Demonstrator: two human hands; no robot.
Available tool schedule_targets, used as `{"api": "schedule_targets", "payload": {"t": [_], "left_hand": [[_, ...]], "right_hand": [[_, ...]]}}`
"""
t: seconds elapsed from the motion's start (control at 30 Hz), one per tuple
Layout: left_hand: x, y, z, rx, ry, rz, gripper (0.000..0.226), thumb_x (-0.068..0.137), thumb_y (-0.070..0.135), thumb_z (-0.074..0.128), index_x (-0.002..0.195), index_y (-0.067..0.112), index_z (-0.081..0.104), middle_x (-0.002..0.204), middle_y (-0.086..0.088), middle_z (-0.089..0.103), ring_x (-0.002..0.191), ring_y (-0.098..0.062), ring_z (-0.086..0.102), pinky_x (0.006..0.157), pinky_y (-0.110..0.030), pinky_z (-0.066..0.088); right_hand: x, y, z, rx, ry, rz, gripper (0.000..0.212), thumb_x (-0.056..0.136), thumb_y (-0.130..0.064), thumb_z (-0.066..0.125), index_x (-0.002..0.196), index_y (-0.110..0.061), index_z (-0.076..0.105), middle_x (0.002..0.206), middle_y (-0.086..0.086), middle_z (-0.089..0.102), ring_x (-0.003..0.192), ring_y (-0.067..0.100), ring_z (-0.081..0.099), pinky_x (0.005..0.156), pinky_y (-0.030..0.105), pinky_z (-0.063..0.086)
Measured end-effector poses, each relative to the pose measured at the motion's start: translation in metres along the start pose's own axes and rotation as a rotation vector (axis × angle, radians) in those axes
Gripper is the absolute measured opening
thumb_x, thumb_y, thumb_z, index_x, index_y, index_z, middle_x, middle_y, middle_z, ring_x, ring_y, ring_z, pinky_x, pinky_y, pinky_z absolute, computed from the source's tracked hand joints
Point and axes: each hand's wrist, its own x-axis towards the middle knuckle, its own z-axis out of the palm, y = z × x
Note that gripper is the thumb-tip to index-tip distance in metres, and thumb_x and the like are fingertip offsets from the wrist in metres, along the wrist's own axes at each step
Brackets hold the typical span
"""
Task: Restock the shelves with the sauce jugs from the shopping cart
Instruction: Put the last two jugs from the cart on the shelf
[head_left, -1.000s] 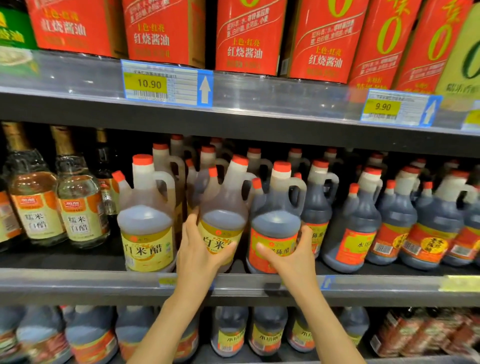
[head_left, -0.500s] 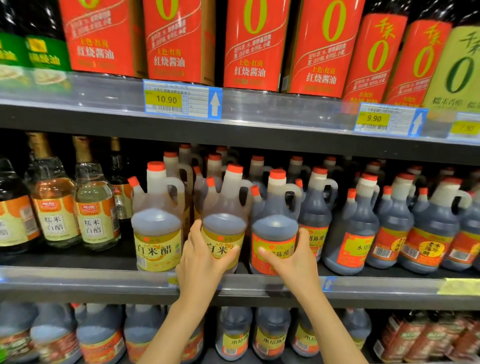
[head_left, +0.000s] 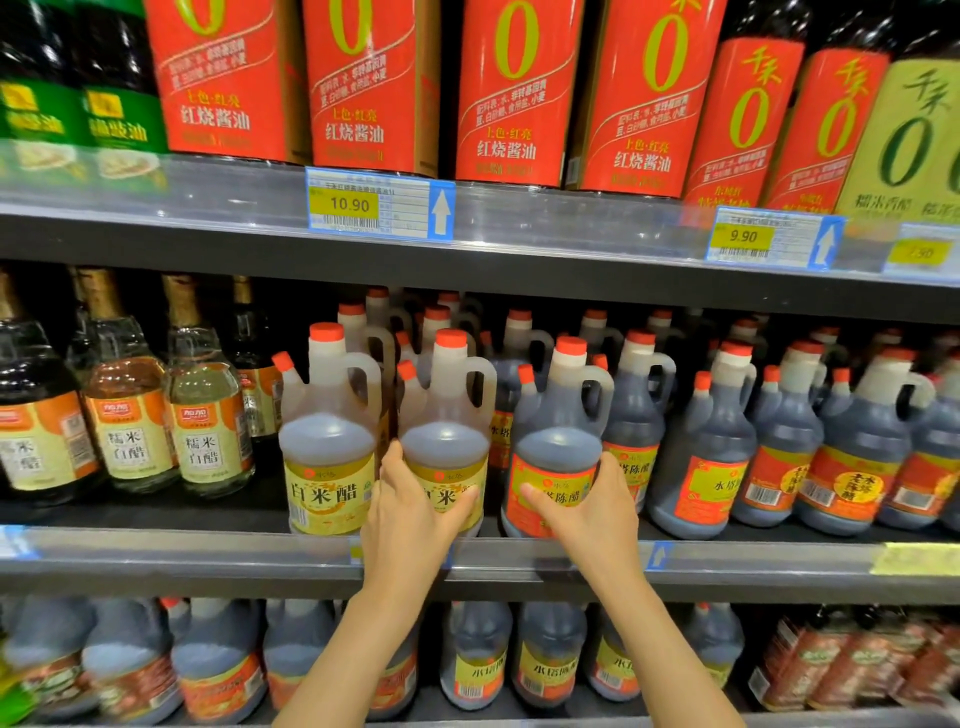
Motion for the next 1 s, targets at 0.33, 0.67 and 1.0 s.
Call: {"api": "schedule_targets", "payload": {"t": [0.33,0.67,1.0], "left_hand": [[-0.008,-0.004,-0.002,0.029,0.045,0.073,0.094,0.073,0.042,0.073,0.14,-0.005,0.027,0.135,-0.023,0.04,0.124,-0.037,0.044,0.092,-0.041,0.046],[-0.008,-0.006,-0.001,-0.002,0.054,0.09,0.086,0.07,0.029,0.079,0.135,-0.009,0.035,0.123,-0.026,0.047,0.116,-0.041,0.049,0.088,-0.043,0.047],[-0.009,-0.003,-0.001,-0.011,0.035,0.087,0.086,0.074,0.029,0.076,0.137,-0.008,0.031,0.126,-0.025,0.044,0.117,-0.04,0.048,0.089,-0.042,0.046]], "right_hand": [[-0.005,-0.007,0.009,-0.059,-0.031,0.023,0.087,0.069,-0.043,0.078,0.133,-0.001,0.036,0.129,0.013,0.047,0.123,0.029,0.044,0.095,0.037,0.04],[-0.009,-0.013,0.013,-0.095,0.02,0.017,0.093,0.073,-0.041,0.076,0.14,0.002,0.027,0.136,0.017,0.041,0.127,0.031,0.04,0.097,0.037,0.039],[-0.007,-0.013,0.007,-0.063,-0.035,0.029,0.096,0.074,-0.041,0.075,0.143,0.001,0.022,0.143,0.016,0.036,0.132,0.031,0.037,0.102,0.038,0.037]]}}
